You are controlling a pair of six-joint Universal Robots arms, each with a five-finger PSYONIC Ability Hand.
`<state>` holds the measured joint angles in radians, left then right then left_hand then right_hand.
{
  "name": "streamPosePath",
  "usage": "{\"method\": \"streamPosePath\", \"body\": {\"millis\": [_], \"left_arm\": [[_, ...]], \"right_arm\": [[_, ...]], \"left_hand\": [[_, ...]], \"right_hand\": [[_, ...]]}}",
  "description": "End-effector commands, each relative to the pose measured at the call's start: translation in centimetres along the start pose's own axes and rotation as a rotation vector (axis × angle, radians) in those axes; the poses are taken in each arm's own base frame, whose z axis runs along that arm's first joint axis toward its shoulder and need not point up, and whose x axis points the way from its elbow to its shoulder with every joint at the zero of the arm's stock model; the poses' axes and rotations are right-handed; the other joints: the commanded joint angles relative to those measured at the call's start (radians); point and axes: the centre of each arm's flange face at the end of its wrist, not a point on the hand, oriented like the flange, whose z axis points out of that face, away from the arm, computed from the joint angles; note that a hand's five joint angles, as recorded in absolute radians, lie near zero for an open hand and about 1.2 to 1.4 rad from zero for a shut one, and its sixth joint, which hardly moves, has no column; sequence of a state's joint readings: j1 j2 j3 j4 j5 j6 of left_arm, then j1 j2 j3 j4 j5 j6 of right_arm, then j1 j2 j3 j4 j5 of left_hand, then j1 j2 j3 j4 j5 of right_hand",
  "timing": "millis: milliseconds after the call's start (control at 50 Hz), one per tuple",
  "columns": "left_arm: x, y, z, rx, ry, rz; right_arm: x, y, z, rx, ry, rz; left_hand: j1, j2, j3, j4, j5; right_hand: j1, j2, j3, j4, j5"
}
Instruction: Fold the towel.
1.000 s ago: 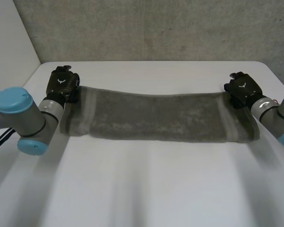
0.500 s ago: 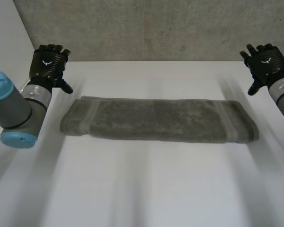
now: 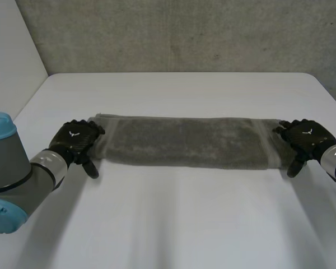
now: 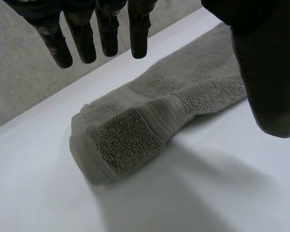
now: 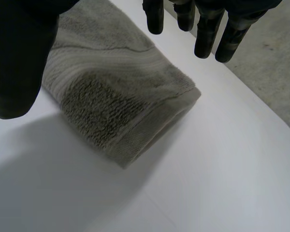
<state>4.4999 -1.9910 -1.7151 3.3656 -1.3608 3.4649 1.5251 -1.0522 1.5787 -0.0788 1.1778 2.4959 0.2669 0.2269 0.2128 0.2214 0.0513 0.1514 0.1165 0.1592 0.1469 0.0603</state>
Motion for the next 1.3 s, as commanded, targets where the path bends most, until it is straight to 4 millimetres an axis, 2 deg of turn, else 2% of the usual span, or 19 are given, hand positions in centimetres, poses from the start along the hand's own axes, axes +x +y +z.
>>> {"method": "streamPosePath", "body": {"millis": [20,120,180,220,360,520,680,740,780,800,840,900,940,960,1000,1060,1100,1160,1300], "left_arm": [[-0.3,0.0,0.0,0.002,-0.01,-0.006],[-0.3,0.1,0.0,0.002,-0.011,-0.007],[-0.3,0.1,0.0,0.002,-0.014,-0.009],[-0.4,0.1,0.0,0.001,-0.015,-0.01],[-0.6,-0.1,-0.1,0.006,-0.026,-0.009],[-1.3,-0.9,-0.4,0.029,-0.052,-0.008],[-1.4,-1.2,-0.7,0.037,-0.055,-0.006],[-1.4,-1.3,-0.7,0.042,-0.055,-0.005],[-1.5,-1.5,-0.7,0.049,-0.059,-0.004],[-1.5,-1.5,-0.7,0.049,-0.059,-0.004],[-1.6,-1.8,-0.7,0.056,-0.061,-0.002],[-1.6,-1.8,-0.7,0.058,-0.064,-0.002],[-1.6,-2.0,-0.7,0.064,-0.064,0.0],[-1.6,-2.0,-0.7,0.064,-0.064,0.0],[-1.7,-2.1,-0.6,0.069,-0.066,0.001],[-1.7,-2.1,-0.6,0.069,-0.066,0.001],[-1.7,-2.2,-0.6,0.074,-0.068,0.002],[-1.7,-2.1,-0.6,0.077,-0.069,0.003],[-1.6,-1.8,-0.5,0.071,-0.067,0.001]], "right_arm": [[-0.4,1.5,1.5,0.012,-0.012,-0.002],[-0.7,2.3,2.2,-0.005,-0.025,-0.021],[0.2,2.4,2.2,-0.004,-0.005,-0.041],[0.7,2.5,2.2,-0.007,0.008,-0.042],[3.9,2.5,1.5,0.006,0.073,-0.093],[11.4,2.2,0.2,0.024,0.233,-0.279],[14.0,-2.8,-0.8,0.129,0.325,-0.456],[11.9,-5.7,-0.8,0.214,0.288,-0.485],[7.2,-9.5,-0.9,0.339,0.199,-0.512],[7.2,-9.5,-0.9,0.34,0.198,-0.512],[2.1,-12.3,-1.2,0.444,0.098,-0.526],[-0.2,-13.7,-1.5,0.497,0.06,-0.539],[-4.8,-16.0,-2.1,0.597,-0.016,-0.553],[-4.8,-16.0,-2.1,0.597,-0.016,-0.553],[-9.0,-17.0,-1.7,0.661,-0.087,-0.531],[-11.0,-17.1,-1.2,0.674,-0.119,-0.515],[-15.0,-17.1,-0.9,0.685,-0.179,-0.495],[-18.1,-16.7,-0.6,0.685,-0.224,-0.5],[-22.4,-14.5,0.1,0.658,-0.315,-0.506]], "left_hand": [[-0.106,-0.066,-0.038,-0.047,-0.051],[-0.106,-0.066,-0.038,-0.047,-0.051],[-0.106,-0.066,-0.038,-0.047,-0.051],[-0.106,-0.066,-0.038,-0.047,-0.051],[-0.106,-0.066,-0.038,-0.047,-0.051],[-0.106,-0.066,-0.038,-0.047,-0.051],[-0.106,-0.066,-0.038,-0.047,-0.051],[-0.106,-0.066,-0.038,-0.047,-0.051],[-0.106,-0.066,-0.038,-0.047,-0.051],[-0.106,-0.066,-0.038,-0.047,-0.051],[-0.106,-0.066,-0.038,-0.047,-0.051],[-0.106,-0.066,-0.038,-0.047,-0.051],[-0.106,-0.066,-0.038,-0.047,-0.051],[-0.106,-0.066,-0.038,-0.047,-0.051],[-0.106,-0.066,-0.038,-0.047,-0.051],[-0.109,-0.069,-0.038,-0.047,-0.051],[-0.106,-0.066,-0.038,-0.047,-0.051],[-0.106,-0.066,-0.038,-0.047,-0.051],[-0.106,-0.066,-0.038,-0.047,-0.051]], "right_hand": [[0.168,0.203,0.015,0.028,0.084],[0.521,0.556,0.015,0.028,0.437],[1.097,1.132,0.015,0.028,1.014],[1.243,1.278,0.015,0.028,1.16],[1.245,1.28,0.015,0.028,1.161],[1.245,1.28,0.015,0.028,1.161],[1.245,1.28,0.015,0.028,1.161],[1.245,1.28,0.015,0.028,1.161],[1.245,1.28,0.015,0.028,1.161],[1.245,1.28,0.015,0.028,1.161],[1.245,1.28,0.015,0.028,1.161],[1.245,1.28,0.015,0.028,1.161],[1.245,1.28,0.015,0.028,1.161],[1.245,1.28,0.015,0.028,1.161],[1.245,1.28,0.015,0.028,1.161],[1.245,1.28,0.015,0.028,1.161],[1.245,1.28,0.015,0.028,1.161],[1.245,1.28,0.015,0.028,1.161],[1.245,1.28,0.015,0.028,1.161]]}}
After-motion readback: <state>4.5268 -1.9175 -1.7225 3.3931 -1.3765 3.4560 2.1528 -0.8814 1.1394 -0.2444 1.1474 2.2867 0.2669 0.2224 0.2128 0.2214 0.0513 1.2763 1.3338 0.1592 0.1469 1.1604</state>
